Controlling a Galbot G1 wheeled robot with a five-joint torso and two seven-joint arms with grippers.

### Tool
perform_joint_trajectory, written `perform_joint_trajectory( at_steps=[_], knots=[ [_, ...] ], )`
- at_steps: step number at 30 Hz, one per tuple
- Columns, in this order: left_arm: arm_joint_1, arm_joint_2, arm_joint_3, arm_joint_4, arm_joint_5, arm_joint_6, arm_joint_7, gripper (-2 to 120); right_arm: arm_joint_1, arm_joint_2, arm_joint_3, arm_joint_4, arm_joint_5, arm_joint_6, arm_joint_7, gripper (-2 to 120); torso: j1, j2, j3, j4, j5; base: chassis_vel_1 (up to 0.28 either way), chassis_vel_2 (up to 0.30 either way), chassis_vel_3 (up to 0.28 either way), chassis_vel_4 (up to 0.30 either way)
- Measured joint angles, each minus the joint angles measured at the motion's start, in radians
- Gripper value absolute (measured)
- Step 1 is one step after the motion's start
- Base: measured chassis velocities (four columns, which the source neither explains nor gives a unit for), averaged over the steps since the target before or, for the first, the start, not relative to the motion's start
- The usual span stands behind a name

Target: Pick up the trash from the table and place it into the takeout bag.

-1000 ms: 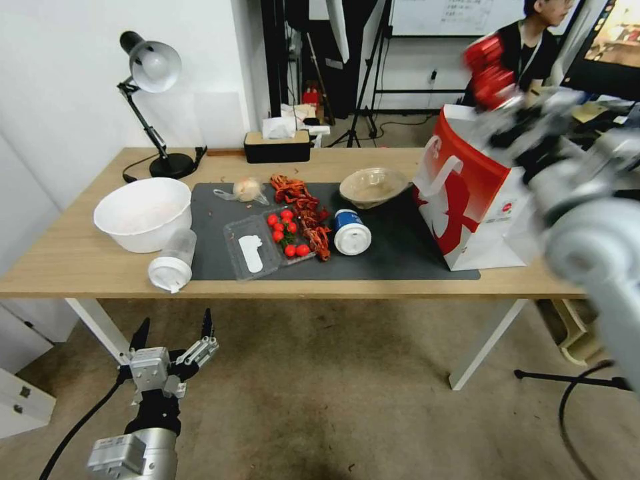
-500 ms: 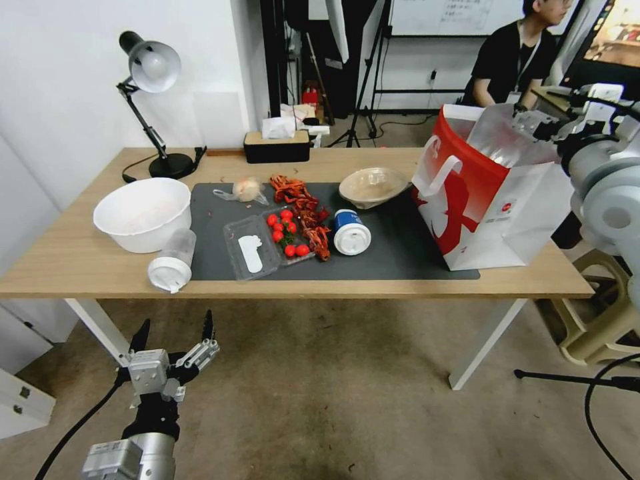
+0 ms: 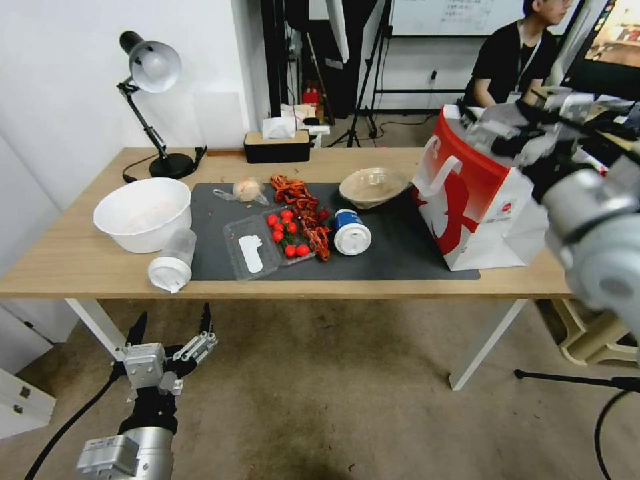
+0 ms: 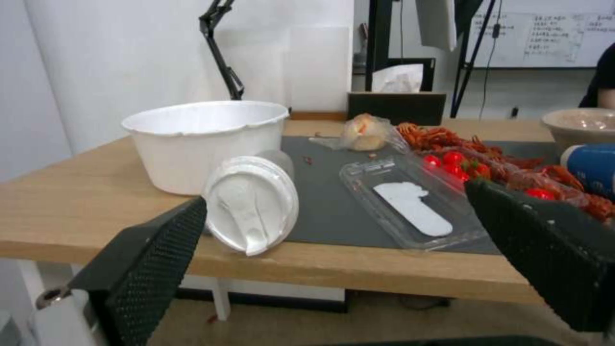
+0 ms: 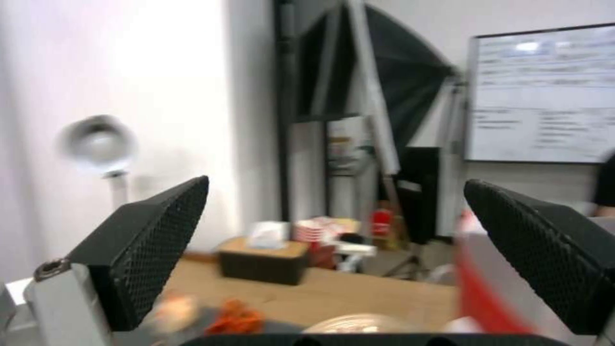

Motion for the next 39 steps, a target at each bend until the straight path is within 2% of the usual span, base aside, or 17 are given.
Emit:
perform_joint_trajectory(
  at_steps=[6,8,10,11,13,14,15,16,17,18,20,24,28,34,38,39],
  knots=[
    [0.01,-0.014,0.001,-0.004,0.011,-0.007,0.005,100,-0.15,0.074,-0.015,0.056,-0.133,0.041,-0.074,100,0.0,0.0,0.0,0.0007,0.0003,0.0,0.0,0.0,0.0],
    [0.013,-0.018,0.006,-0.004,0.015,-0.011,0.008,100,-0.264,0.136,-0.016,0.06,-0.248,0.073,-0.109,100,0.0,0.0,0.0,0.0007,0.0001,0.0,0.0,0.0,0.0],
    [0.013,-0.019,0.007,-0.003,0.015,-0.013,0.008,100,-0.302,0.157,-0.015,0.06,-0.284,0.085,-0.121,100,0.0,0.0,0.0,0.0004,0.0005,0.0,0.0,0.0,0.0],
    [0.015,-0.021,0.008,0.0,0.016,-0.018,0.01,100,-0.415,0.224,-0.012,0.055,-0.396,0.141,-0.152,100,0.0,0.0,0.0,0.0002,0.0,0.0,0.0,0.0,0.0],
    [0.016,-0.021,0.009,0.003,0.016,-0.021,0.011,100,-0.504,0.287,-0.012,0.042,-0.487,0.206,-0.172,100,0.0,0.0,0.0,0.0001,0.0,0.0,0.0,0.0,0.0],
    [0.016,-0.021,0.009,0.003,0.016,-0.021,0.011,100,-0.504,0.287,-0.012,0.042,-0.487,0.206,-0.172,100,0.0,0.0,0.0,0.0001,0.0,0.0,0.0,0.0,0.0],
    [0.017,-0.019,0.01,0.006,0.016,-0.021,0.012,100,-0.587,0.346,-0.018,0.018,-0.559,0.275,-0.182,100,0.0,0.0,0.0,-0.0002,0.0002,0.0,0.0,0.0,0.0],
    [0.017,-0.019,0.01,0.008,0.016,-0.022,0.012,100,-0.625,0.374,-0.023,0.002,-0.596,0.317,-0.185,100,0.0,0.0,0.0,0.0002,-0.0001,0.0,0.0,0.0,0.0],
    [0.017,-0.019,0.01,0.008,0.016,-0.022,0.012,100,-0.625,0.374,-0.023,0.002,-0.596,0.317,-0.185,100,0.0,0.0,0.0,0.0002,-0.0001,0.0,0.0,0.0,0.0],
    [0.015,-0.017,0.012,0.013,0.016,-0.023,0.013,100,-0.695,0.425,-0.037,-0.043,-0.675,0.4,-0.188,100,0.0,0.0,0.0,0.0,0.0001,0.0,0.0,0.0,0.0],
    [0.011,-0.015,0.016,0.018,0.015,-0.023,0.013,100,-0.755,0.471,-0.049,-0.096,-0.74,0.474,-0.191,100,0.0,0.0,0.0,0.0001,0.0,0.0,0.0,0.0,0.0],
    [0.005,-0.014,0.021,0.028,0.014,-0.022,0.013,100,-0.792,0.506,-0.06,-0.155,-0.785,0.524,-0.195,100,0.0,0.0,0.0,0.0002,0.0001,0.0,0.0,0.0,0.0],
    [0.0,-0.012,0.025,0.032,0.014,-0.02,0.014,100,-0.793,0.514,-0.066,-0.168,-0.794,0.532,-0.197,100,0.0,0.0,0.0,0.0004,0.0002,0.0,0.0,0.0,0.0],
    [-0.004,-0.007,0.025,0.037,0.011,-0.019,0.015,100,-0.723,0.482,-0.082,-0.153,-0.75,0.469,-0.2,100,0.0,0.0,0.0,0.0,0.0,0.0,0.0,0.0,0.0],
    [-0.003,-0.009,0.023,0.037,0.011,-0.019,0.015,100,-0.508,0.421,-0.165,-0.191,-0.657,0.333,-0.191,100,0.0,0.0,0.0,0.0007,0.0004,0.0,0.0,0.0,0.0],
    [-0.003,-0.009,0.023,0.037,0.011,-0.019,0.015,100,-0.508,0.421,-0.165,-0.191,-0.657,0.333,-0.191,100,0.0,0.0,0.0,0.0007,0.0004,0.0,0.0,0.0,0.0]
  ],
)
